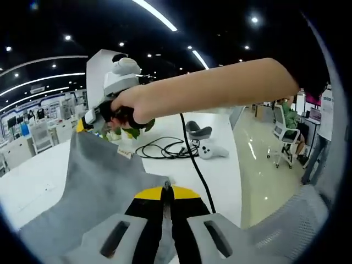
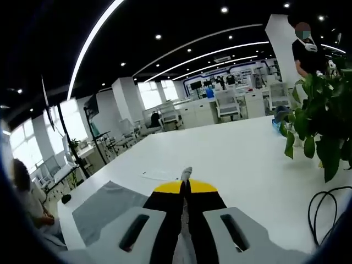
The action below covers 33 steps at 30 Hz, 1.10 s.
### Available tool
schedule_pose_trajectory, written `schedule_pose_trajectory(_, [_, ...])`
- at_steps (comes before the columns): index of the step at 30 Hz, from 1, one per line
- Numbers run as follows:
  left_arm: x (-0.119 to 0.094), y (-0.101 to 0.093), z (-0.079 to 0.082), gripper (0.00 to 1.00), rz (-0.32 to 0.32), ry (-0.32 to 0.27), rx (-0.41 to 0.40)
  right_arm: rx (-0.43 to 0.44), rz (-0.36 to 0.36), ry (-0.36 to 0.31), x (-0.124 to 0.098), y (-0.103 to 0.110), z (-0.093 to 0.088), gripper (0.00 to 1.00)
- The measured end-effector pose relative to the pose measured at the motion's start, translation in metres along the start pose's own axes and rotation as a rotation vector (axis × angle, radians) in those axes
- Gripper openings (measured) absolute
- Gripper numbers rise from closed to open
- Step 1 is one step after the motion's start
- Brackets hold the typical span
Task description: Fold the towel on the table until its edges align and the towel forms a compact rectangular stack.
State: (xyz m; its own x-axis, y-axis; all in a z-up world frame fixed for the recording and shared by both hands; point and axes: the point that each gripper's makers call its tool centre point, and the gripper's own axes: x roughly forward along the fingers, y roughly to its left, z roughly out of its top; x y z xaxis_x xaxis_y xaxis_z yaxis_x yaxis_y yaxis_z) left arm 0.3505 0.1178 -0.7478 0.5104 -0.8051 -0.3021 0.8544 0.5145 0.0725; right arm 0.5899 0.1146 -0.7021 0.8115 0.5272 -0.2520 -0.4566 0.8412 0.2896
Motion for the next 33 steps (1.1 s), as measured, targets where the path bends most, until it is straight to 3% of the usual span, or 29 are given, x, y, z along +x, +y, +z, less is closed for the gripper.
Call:
schedule_pose_trajectory(6, [-0.042,0.011,0.020,0.03,0.037,-0.061,0.011,0.030,0.010,-0.034,0.012,0.021,0.024,0.00])
schedule_pose_trajectory(11, [-0.080,0.031,0.035,0.03,0.109,-0.115,0.029,-0.002,0.057,-0.041,0.023,0.056,0.038,0.00])
schedule_pose_trajectory(21, [-0.138,0.059,0.056,0.03,0.167,-0.190,0.028,0.013,0.106,-0.080,0.050,0.105,0.067,0.00])
schedule_pose_trajectory(26, [-0.166,0.069,0.063,0.03,0.195,-0.216,0.039,0.009,0.139,-0.102,0.061,0.134,0.080,0.00])
schedule_pose_trajectory(33, [-0.202,0.085,0.060,0.03,0.232,-0.227,0.042,0.014,0.168,-0.108,0.076,0.170,0.084,0.00])
